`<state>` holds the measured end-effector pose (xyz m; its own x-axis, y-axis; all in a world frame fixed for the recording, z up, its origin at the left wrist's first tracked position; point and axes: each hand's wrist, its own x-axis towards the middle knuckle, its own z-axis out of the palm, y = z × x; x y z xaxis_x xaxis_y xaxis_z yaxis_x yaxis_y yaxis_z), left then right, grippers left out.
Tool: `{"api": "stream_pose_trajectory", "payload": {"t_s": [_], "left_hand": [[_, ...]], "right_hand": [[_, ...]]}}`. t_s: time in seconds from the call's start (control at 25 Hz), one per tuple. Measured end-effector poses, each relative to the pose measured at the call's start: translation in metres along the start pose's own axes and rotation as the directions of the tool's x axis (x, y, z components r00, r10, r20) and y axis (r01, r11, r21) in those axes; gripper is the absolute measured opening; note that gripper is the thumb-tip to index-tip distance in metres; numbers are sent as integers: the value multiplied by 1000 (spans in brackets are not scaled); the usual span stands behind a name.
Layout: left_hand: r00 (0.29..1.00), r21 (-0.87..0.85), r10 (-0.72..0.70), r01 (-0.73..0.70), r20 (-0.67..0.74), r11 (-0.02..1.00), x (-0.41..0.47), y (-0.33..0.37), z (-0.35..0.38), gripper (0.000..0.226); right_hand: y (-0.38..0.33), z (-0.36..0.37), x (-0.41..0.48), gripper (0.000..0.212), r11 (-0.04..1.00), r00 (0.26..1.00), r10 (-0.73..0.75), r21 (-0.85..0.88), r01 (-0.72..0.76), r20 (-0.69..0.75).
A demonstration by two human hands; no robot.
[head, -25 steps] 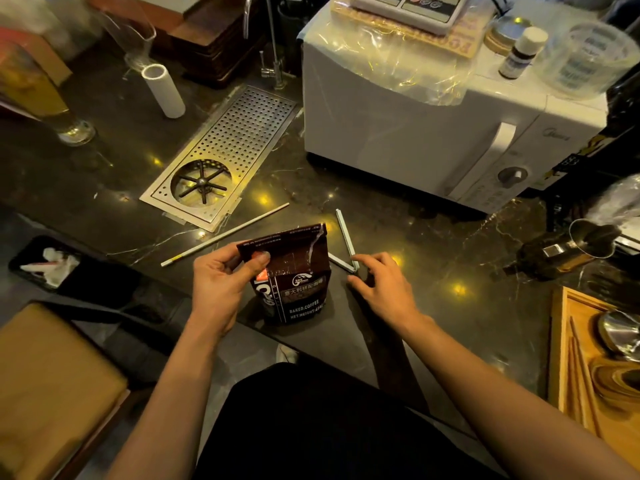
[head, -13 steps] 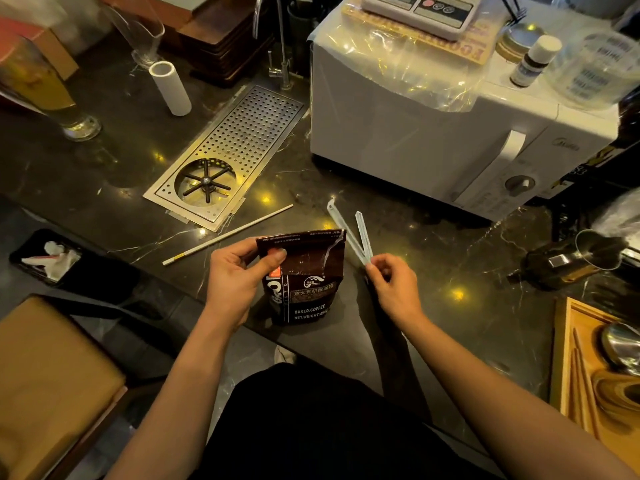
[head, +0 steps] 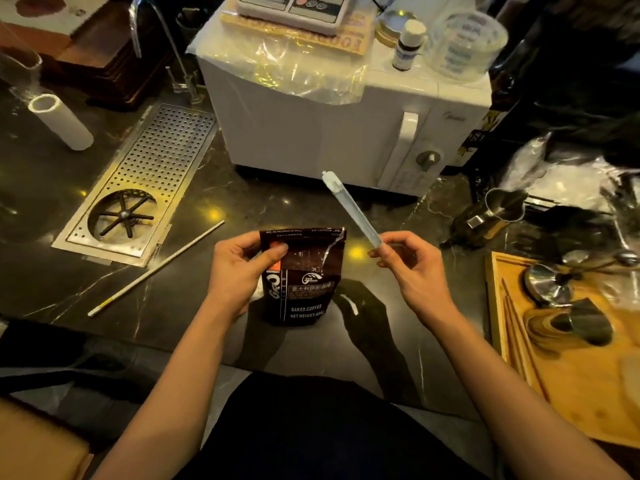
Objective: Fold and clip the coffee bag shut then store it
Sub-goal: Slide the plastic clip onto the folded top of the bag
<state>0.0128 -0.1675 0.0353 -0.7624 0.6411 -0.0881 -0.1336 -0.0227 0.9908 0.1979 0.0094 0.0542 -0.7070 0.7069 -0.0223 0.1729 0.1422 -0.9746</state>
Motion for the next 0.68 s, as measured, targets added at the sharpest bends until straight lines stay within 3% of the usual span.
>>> {"api": "stream_pose_trajectory", "payload": {"t_s": [0.36,0.68], "left_hand": [[977,8,-78,78,200,997,26,-2,71,22],[972,33,-119,115,203,993,29,-4,81,20]], "right_hand": [[14,-48,-2,12,955,995,-101,-279,96,-3],[10,-66,10,12,895,979,-180,-398,203,94]]}}
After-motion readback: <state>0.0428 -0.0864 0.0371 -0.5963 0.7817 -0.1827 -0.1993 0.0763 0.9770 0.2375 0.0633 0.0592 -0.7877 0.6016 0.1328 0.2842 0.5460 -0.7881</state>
